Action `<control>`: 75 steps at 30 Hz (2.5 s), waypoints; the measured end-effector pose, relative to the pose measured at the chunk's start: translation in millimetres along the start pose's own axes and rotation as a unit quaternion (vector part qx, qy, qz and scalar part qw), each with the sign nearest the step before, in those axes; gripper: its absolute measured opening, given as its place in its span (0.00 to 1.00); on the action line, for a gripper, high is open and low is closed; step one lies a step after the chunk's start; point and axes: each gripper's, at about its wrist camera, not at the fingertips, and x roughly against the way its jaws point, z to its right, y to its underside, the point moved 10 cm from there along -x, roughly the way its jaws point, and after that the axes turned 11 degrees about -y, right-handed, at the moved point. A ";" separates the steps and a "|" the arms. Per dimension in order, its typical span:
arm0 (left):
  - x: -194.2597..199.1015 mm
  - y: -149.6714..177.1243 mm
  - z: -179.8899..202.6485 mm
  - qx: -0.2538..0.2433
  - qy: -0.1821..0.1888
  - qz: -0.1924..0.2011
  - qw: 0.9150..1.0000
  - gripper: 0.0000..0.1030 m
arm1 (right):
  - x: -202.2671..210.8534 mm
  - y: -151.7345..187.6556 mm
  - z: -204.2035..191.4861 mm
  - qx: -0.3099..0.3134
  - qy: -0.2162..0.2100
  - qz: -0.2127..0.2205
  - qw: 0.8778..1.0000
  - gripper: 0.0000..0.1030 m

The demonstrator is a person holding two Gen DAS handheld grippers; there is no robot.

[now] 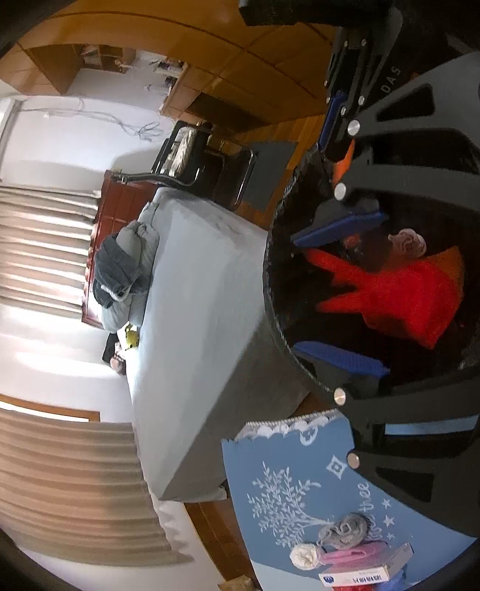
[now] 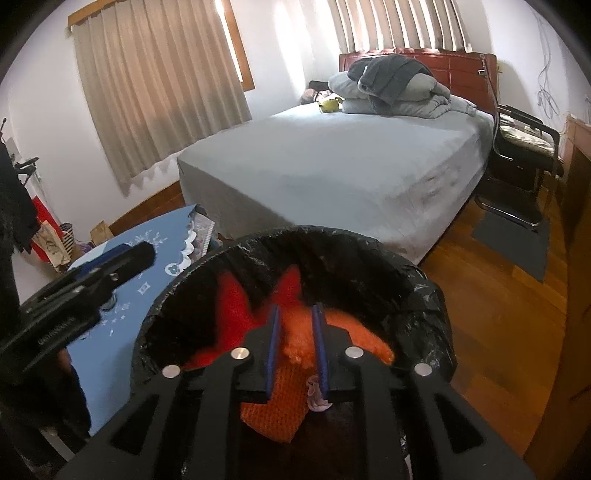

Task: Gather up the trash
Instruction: 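Carry the red cloth and orange net over the black bin and open both tools, then move both tools back over the table toward the remaining items, then grasp the blue plastic bag with the left tool while the right tool grasps the grey sock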

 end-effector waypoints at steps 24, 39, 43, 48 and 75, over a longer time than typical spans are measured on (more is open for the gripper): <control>94.9 12.5 -197.1 0.066 -0.219 0.044 0.973 0.83 | -37.6 -5.8 -119.4 0.075 -0.070 0.010 0.995 0.91; 123.2 58.9 -307.5 0.112 -0.314 0.019 0.942 0.83 | -109.5 10.8 -233.5 0.137 -0.128 -0.015 0.982 0.91; 121.6 71.7 -339.6 0.125 -0.338 0.007 0.933 0.83 | -130.2 14.8 -250.4 0.142 -0.132 -0.024 0.981 0.91; 109.9 86.9 -364.8 0.135 -0.345 -0.016 0.929 0.83 | -157.7 19.6 -264.2 0.145 -0.128 -0.034 0.981 0.91; 19.4 119.7 -369.7 0.147 -0.277 -0.133 0.940 0.65 | -206.8 38.6 -273.9 0.154 -0.111 -0.065 0.980 0.91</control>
